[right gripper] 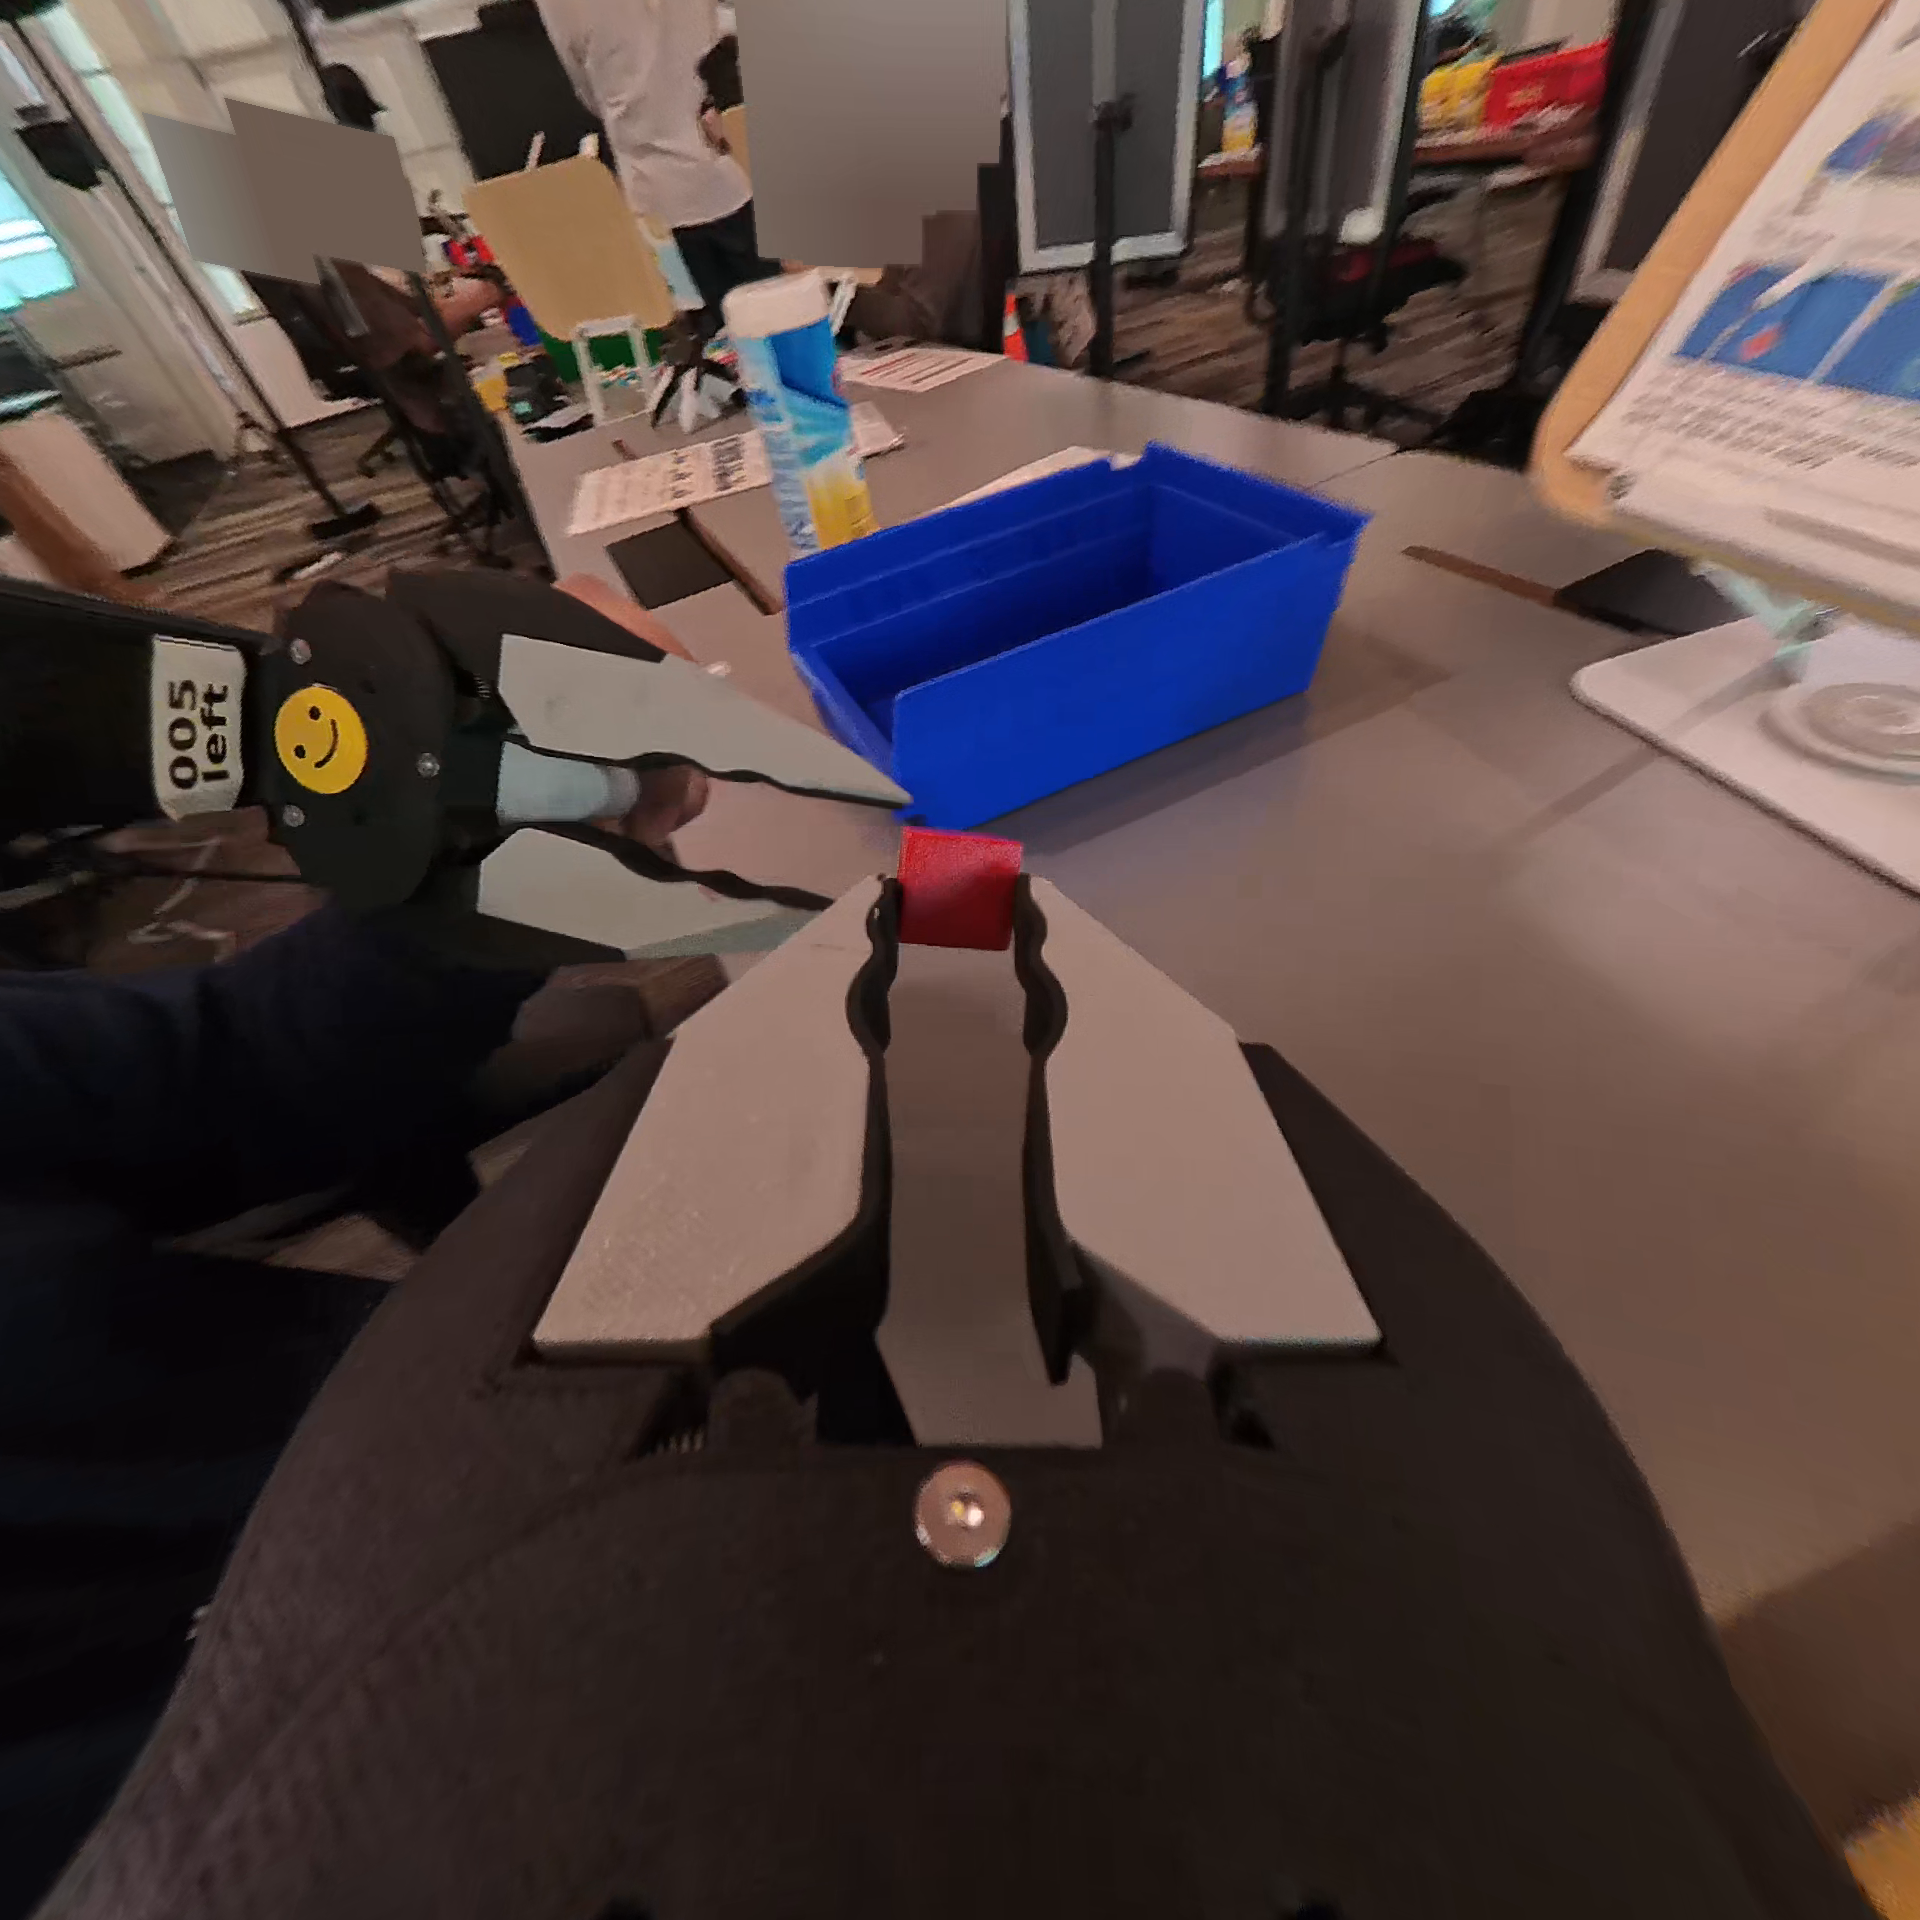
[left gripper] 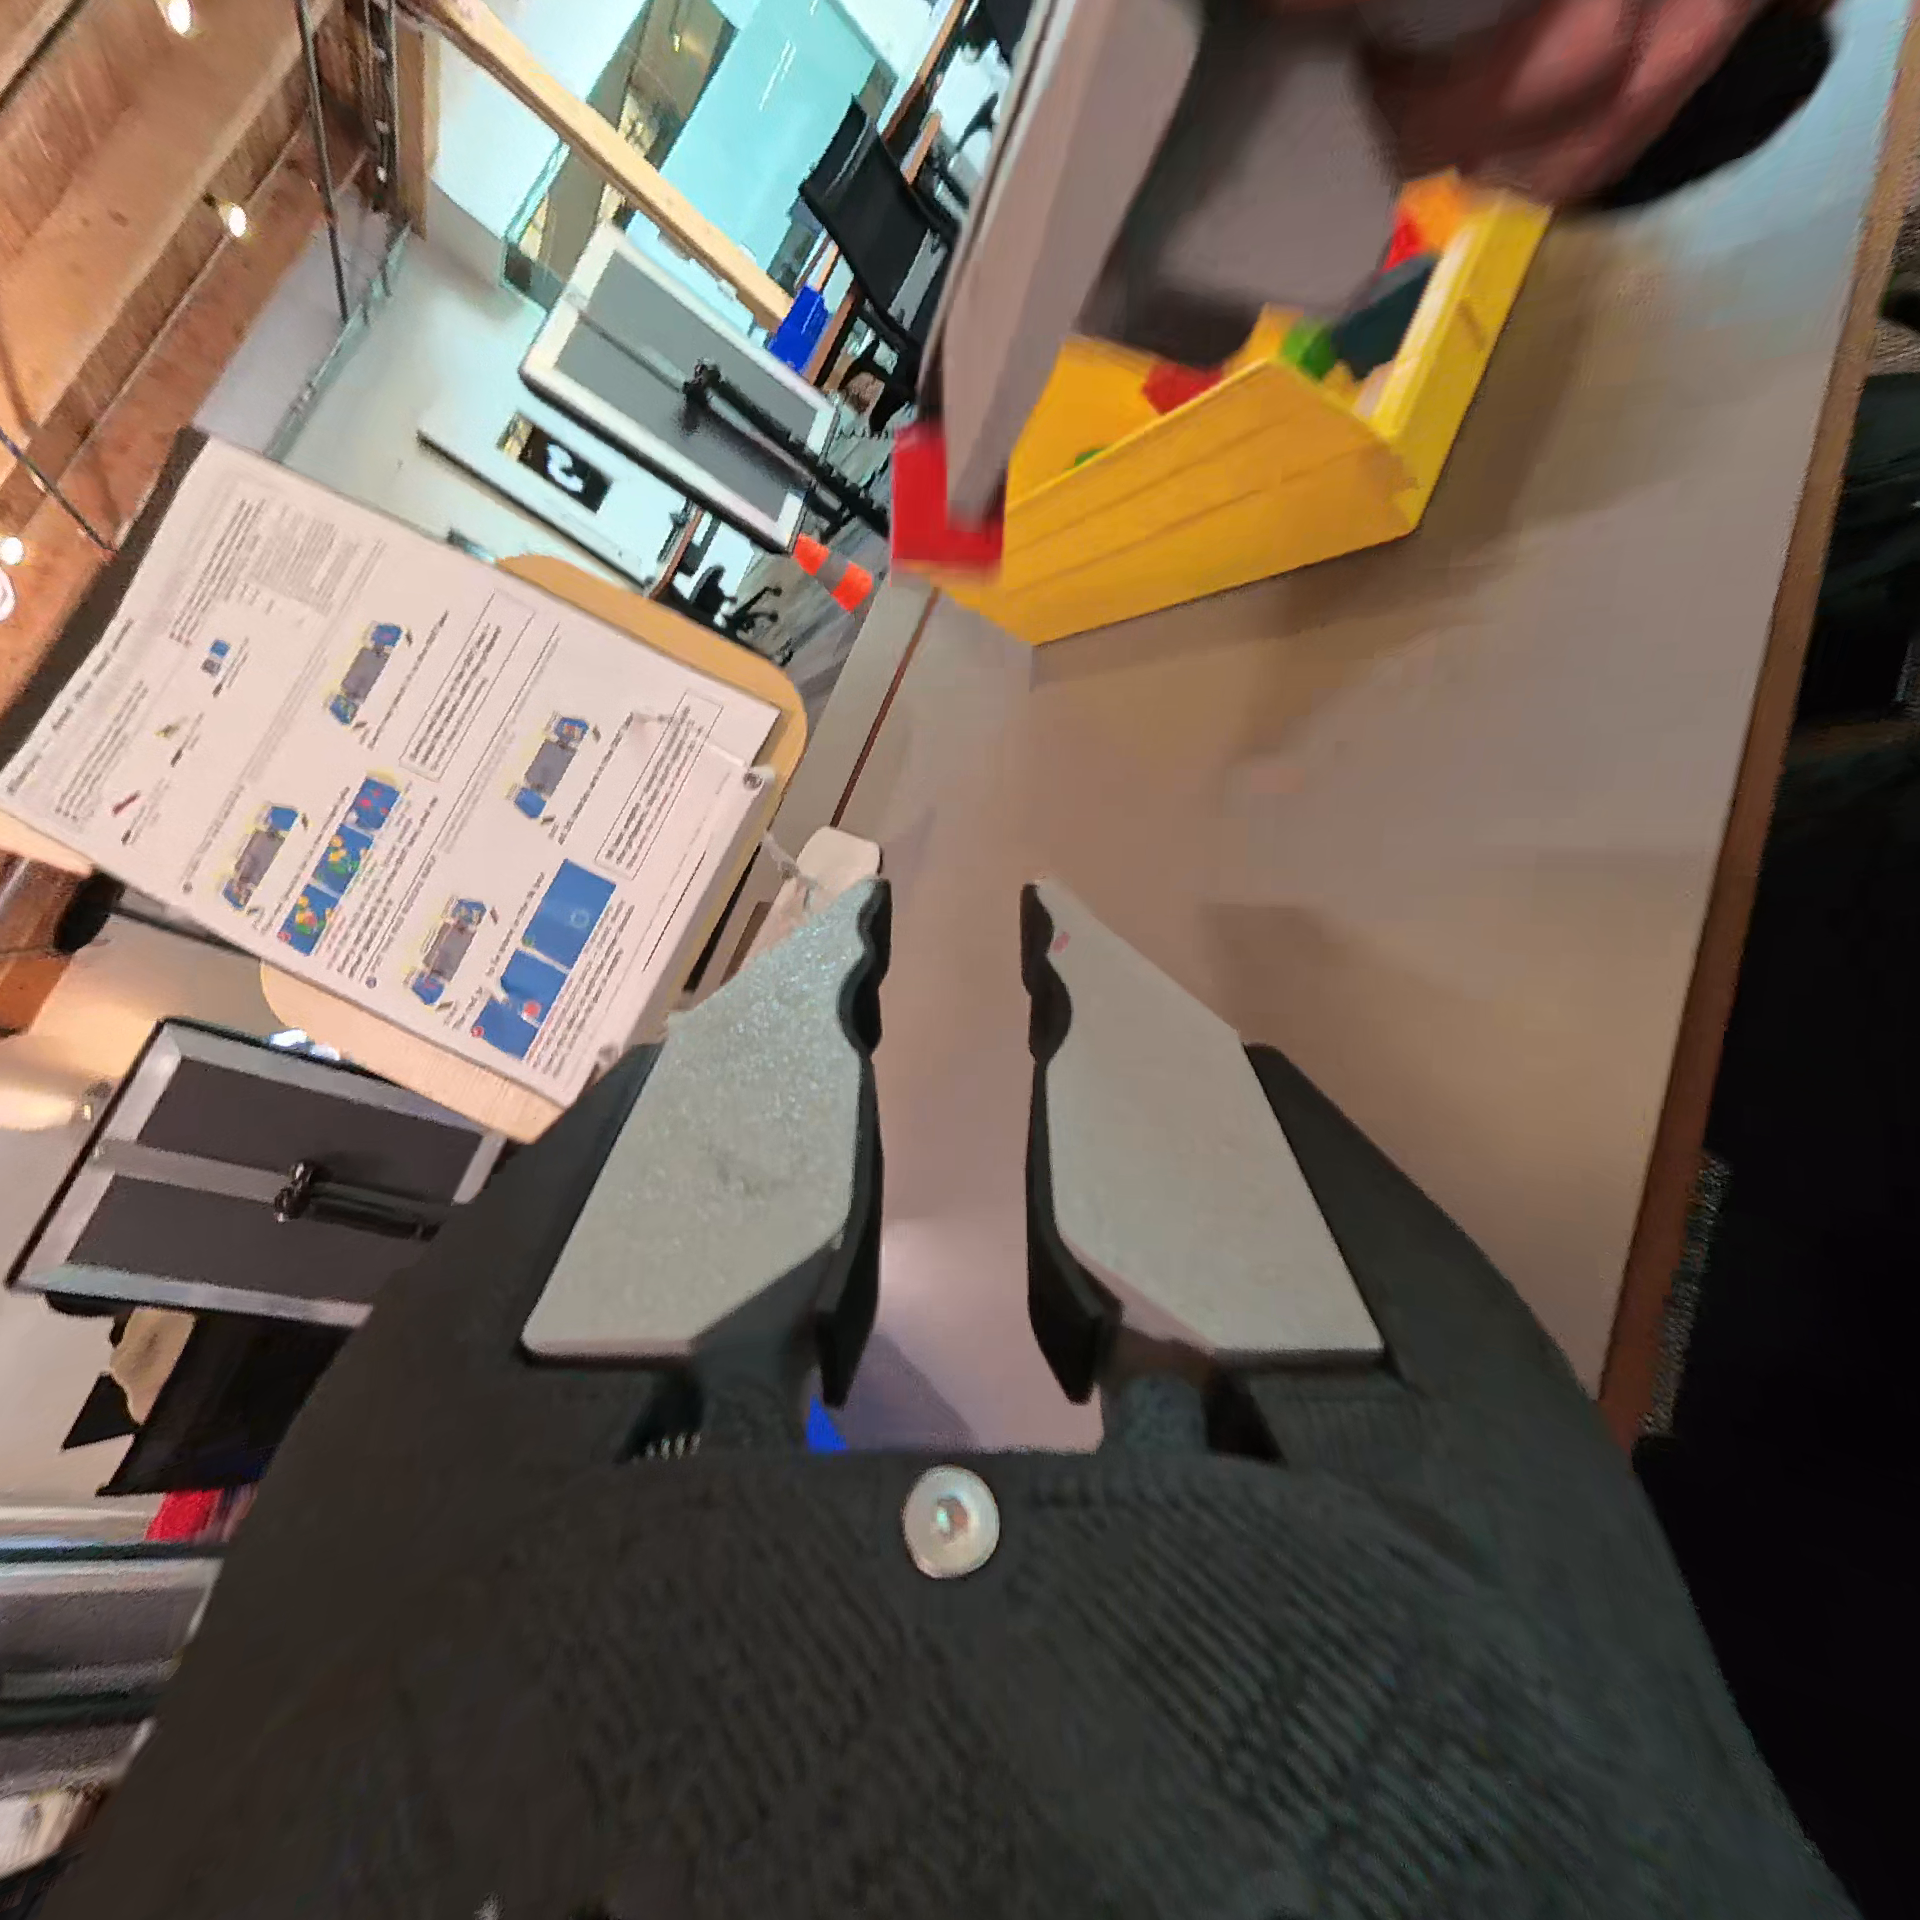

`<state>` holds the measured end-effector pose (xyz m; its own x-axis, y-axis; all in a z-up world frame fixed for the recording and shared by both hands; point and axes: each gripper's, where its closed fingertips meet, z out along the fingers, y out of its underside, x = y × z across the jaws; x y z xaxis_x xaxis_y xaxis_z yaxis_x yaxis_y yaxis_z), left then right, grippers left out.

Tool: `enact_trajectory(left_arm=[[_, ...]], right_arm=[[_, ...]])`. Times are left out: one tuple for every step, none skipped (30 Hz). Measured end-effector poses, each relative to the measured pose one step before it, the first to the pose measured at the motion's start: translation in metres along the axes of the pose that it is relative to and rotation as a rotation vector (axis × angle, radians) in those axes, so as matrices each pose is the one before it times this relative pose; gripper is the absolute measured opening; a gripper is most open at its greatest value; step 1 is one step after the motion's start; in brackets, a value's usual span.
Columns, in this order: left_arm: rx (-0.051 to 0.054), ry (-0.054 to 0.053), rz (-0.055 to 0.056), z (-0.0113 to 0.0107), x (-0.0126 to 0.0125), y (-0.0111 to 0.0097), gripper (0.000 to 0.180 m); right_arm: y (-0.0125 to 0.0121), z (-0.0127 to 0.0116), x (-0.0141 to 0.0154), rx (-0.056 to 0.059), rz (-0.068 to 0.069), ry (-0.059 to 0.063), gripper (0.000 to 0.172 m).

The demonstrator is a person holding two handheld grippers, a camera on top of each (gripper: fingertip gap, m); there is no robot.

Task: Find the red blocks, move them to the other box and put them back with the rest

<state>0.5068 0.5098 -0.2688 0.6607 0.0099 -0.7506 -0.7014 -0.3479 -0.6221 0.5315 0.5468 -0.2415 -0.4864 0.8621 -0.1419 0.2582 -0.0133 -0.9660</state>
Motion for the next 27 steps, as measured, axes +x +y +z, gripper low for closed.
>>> enact_trajectory(left_arm=[[-0.0190,-0.0205,-0.0203,-0.00223,-0.00801,0.00531,0.019],[-0.0172,-0.0267,-0.0236,-0.00258,-0.00958,0.00541,0.015],[-0.0144,-0.0205,-0.0258,-0.00265,-0.00920,0.00502,0.011],[-0.0087,-0.0209,-0.0313,-0.00290,-0.00945,0.00418,0.007],[-0.0038,-0.0179,-0.0389,-0.00270,-0.00910,0.00324,0.001],[-0.0015,-0.0081,-0.0469,-0.00225,-0.00760,0.00261,0.001],[0.0017,0.0026,-0.0514,-0.00175,-0.00575,0.00173,0.000],[0.0065,0.0067,-0.0522,-0.00151,-0.00463,0.00071,0.000],[0.0100,0.0088,-0.0508,-0.00099,-0.00364,0.00004,0.000],[0.0076,0.0153,-0.0434,-0.00038,-0.00168,0.00018,0.000],[0.0026,0.0133,-0.0344,0.00005,-0.00112,0.00076,0.000],[-0.0020,0.0023,-0.0265,0.00042,-0.00178,0.00126,0.000],[-0.0109,-0.0055,-0.0169,0.00069,-0.00240,0.00247,0.000],[-0.0187,-0.0112,-0.0098,0.00069,-0.00292,0.00346,0.000],[-0.0202,-0.0123,-0.0065,0.00056,-0.00308,0.00364,0.002],[-0.0183,-0.0049,-0.0060,0.00034,-0.00229,0.00351,0.005],[-0.0111,0.0009,-0.0081,0.00008,-0.00171,0.00240,0.006],[-0.0006,0.0020,-0.0094,-0.00026,-0.00185,0.00126,0.008],[0.0032,0.0031,-0.0081,-0.00026,-0.00169,0.00073,0.009],[-0.0003,0.0009,-0.0079,0.00007,-0.00210,0.00119,0.009],[-0.0042,-0.0020,-0.0075,0.00035,-0.00234,0.00158,0.009],[-0.0049,0.0011,-0.0051,0.00051,-0.00132,0.00163,0.009],[-0.0071,0.0026,-0.0034,0.00035,-0.00057,0.00189,0.009],[-0.0084,-0.0011,-0.0018,0.00020,-0.00082,0.00193,0.010],[-0.0075,-0.0050,0.0015,-0.00018,-0.00137,0.00172,0.011],[-0.0100,-0.0095,0.0018,-0.00043,-0.00246,0.00181,0.012],[-0.0093,-0.0137,0.0013,-0.00084,-0.00373,0.00193,0.012]], right_arm=[[-0.00957,-0.01425,0.00842,0.0349,-0.0237,0.0576,0.019],[-0.01198,-0.01694,0.01080,0.0459,-0.0266,0.0686,0.019],[-0.01352,-0.01888,0.01332,0.0548,-0.0296,0.0800,0.019],[-0.01399,-0.01965,0.01693,0.0560,-0.0337,0.0948,0.019],[-0.01255,-0.01920,0.02049,0.0497,-0.0379,0.1069,0.019],[-0.00994,-0.01705,0.02281,0.0389,-0.0390,0.1084,0.019],[-0.00661,-0.01391,0.02325,0.0274,-0.0326,0.0981,0.019],[-0.00282,-0.00986,0.02156,0.0183,-0.0192,0.0771,0.018],[0.00095,-0.00545,0.01860,0.0095,-0.0031,0.0520,0.018],[0.00505,-0.00127,0.01599,-0.0026,0.0112,0.0335,0.018],[0.00962,0.00275,0.01541,-0.0169,0.0194,0.0296,0.018],[0.01404,0.00629,0.01658,-0.0320,0.0212,0.0399,0.018],[0.01858,0.00962,0.01660,-0.0513,0.0195,0.0453,0.018],[0.02333,0.01233,0.01274,-0.0824,0.0182,0.0286,0.020],[0.02557,0.01252,0.00717,-0.1151,0.0193,0.0018,0.033],[0.02008,0.00947,0.00429,-0.1083,0.0165,-0.0054,0.044],[0.00822,0.00400,0.00387,-0.0476,0.0040,0.0083,0.041],[-0.00270,-0.00203,0.00274,0.0167,-0.0078,0.0173,0.039],[-0.00891,-0.00616,0.00084,0.0467,-0.0081,0.0134,0.036],[-0.01100,-0.00809,-0.00112,0.0524,-0.0059,0.0037,0.035],[-0.01069,-0.00817,-0.00236,0.0473,-0.0050,-0.0035,0.035],[-0.00889,-0.00753,-0.00297,0.0361,-0.0044,-0.0080,0.036],[-0.00676,-0.00636,-0.00328,0.0227,-0.0029,-0.0104,0.036],[-0.00470,-0.00518,-0.00306,0.0121,-0.0006,-0.0104,0.036],[-0.00353,-0.00411,-0.00306,0.0068,0.0011,-0.0098,0.037],[-0.00300,-0.00325,-0.00329,0.0059,0.0020,-0.0105,0.037],[-0.00303,-0.00255,-0.00406,0.0079,0.0023,-0.0132,0.037]])
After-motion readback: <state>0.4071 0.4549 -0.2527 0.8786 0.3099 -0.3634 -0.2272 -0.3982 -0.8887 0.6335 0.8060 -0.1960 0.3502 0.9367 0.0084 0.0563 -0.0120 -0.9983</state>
